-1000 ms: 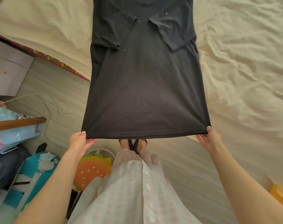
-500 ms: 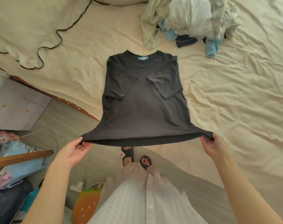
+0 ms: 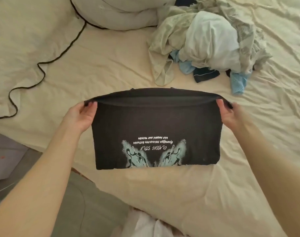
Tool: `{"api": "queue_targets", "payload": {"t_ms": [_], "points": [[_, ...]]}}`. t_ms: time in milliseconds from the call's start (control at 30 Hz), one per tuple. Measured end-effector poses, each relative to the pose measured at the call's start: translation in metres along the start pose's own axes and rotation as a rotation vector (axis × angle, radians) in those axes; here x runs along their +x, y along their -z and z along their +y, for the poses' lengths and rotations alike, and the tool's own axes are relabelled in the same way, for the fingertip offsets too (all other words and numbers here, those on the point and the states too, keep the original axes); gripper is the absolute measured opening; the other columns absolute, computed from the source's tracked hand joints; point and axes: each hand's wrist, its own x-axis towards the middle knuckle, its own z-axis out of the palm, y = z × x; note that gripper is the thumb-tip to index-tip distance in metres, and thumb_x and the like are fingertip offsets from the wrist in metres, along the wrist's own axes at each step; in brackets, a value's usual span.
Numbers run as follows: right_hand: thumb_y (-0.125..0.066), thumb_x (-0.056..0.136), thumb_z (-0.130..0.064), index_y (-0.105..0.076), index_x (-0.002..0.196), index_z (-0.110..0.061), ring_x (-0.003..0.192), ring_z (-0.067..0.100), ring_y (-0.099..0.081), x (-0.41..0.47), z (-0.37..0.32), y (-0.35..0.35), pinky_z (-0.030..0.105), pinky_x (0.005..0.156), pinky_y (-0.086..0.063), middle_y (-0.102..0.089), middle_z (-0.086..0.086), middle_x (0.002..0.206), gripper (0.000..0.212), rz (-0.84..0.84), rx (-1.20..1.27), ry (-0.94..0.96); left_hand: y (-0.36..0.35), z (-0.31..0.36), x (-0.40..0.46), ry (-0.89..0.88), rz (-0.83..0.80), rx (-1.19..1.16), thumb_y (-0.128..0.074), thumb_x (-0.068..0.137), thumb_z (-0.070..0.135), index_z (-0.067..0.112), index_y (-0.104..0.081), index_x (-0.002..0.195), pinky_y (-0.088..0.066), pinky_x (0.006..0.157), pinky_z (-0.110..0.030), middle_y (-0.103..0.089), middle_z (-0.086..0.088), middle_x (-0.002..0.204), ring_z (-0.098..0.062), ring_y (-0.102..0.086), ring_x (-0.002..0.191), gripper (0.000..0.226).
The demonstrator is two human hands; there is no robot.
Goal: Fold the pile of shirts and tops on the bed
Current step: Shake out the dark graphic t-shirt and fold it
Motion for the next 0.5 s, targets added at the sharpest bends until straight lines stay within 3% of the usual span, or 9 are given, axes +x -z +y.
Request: {"api": "queue_targets", "payload": {"t_ms": [100, 200, 267, 333, 433, 500], "points": [[-0.033, 0.101, -0.009, -0.032, 0.140, 0.004, 0.131, 0.033, -0.042, 0.027, 0.018, -0.005, 0.037, 0.085, -0.053, -0.042, 0.016, 0.140, 0.041, -0.018, -0.113, -0.020, 0.000, -0.007, 0.035, -0.016, 0.009, 0.136, -0.044, 0.098, 0.009, 0.003, -0.054, 0.096, -0.051, 0.088, -0.031, -0.061, -0.006, 0.102, -0.023, -0.062, 0.097, 0.012], [-0.033, 0.101, -0.013, -0.025, 0.144, 0.001, 0.125, 0.030, -0.047, 0.028, 0.040, 0.022, 0.037, 0.084, -0.050, -0.039, 0.016, 0.144, 0.045, 0.023, -0.391, -0.025, 0.034, -0.026, 0.050, -0.051, 0.134, 0.453, -0.049, 0.097, 0.014, 0.008, -0.052, 0.118, -0.049, 0.086, -0.030, -0.057, -0.008, 0.115, -0.024, -0.056, 0.109, 0.022], [-0.037, 0.101, -0.014, -0.035, 0.138, 0.002, 0.102, 0.028, -0.058, 0.022, 0.057, 0.055, 0.033, 0.077, -0.051, -0.051, 0.018, 0.129, 0.041, 0.165, -0.612, 0.007, 0.067, -0.045, 0.046, -0.121, 0.273, 0.728, -0.049, 0.095, 0.013, 0.010, -0.045, 0.132, -0.046, 0.092, -0.032, -0.053, -0.011, 0.126, -0.025, -0.053, 0.113, 0.037], [-0.041, 0.100, -0.017, -0.046, 0.129, 0.003, 0.079, 0.023, -0.060, 0.010, 0.075, 0.095, 0.029, 0.065, -0.049, -0.060, 0.015, 0.103, 0.036, 0.346, -0.744, 0.022, 0.093, -0.066, 0.029, -0.164, 0.411, 0.891, -0.050, 0.094, 0.012, 0.010, -0.045, 0.133, -0.044, 0.093, -0.034, -0.051, -0.009, 0.127, -0.025, -0.052, 0.112, 0.040], [-0.051, 0.096, -0.030, -0.053, 0.106, -0.003, 0.061, 0.017, -0.052, -0.014, 0.099, 0.151, 0.026, 0.052, -0.045, -0.054, 0.011, 0.082, 0.029, 0.520, -0.824, -0.085, 0.130, -0.096, 0.009, -0.103, 0.494, 0.914, -0.056, 0.093, 0.022, 0.009, -0.050, 0.124, -0.043, 0.086, -0.036, -0.055, -0.006, 0.119, -0.025, -0.052, 0.103, 0.034], [-0.054, 0.093, -0.043, -0.048, 0.088, -0.013, 0.051, 0.015, -0.048, -0.026, 0.110, 0.170, 0.024, 0.046, -0.045, -0.048, 0.007, 0.065, 0.031, 0.485, -0.764, -0.243, 0.145, -0.110, 0.001, 0.099, 0.454, 0.799, -0.057, 0.092, 0.033, 0.009, -0.049, 0.120, -0.043, 0.084, -0.038, -0.055, -0.008, 0.111, -0.025, -0.052, 0.099, 0.038]]}}
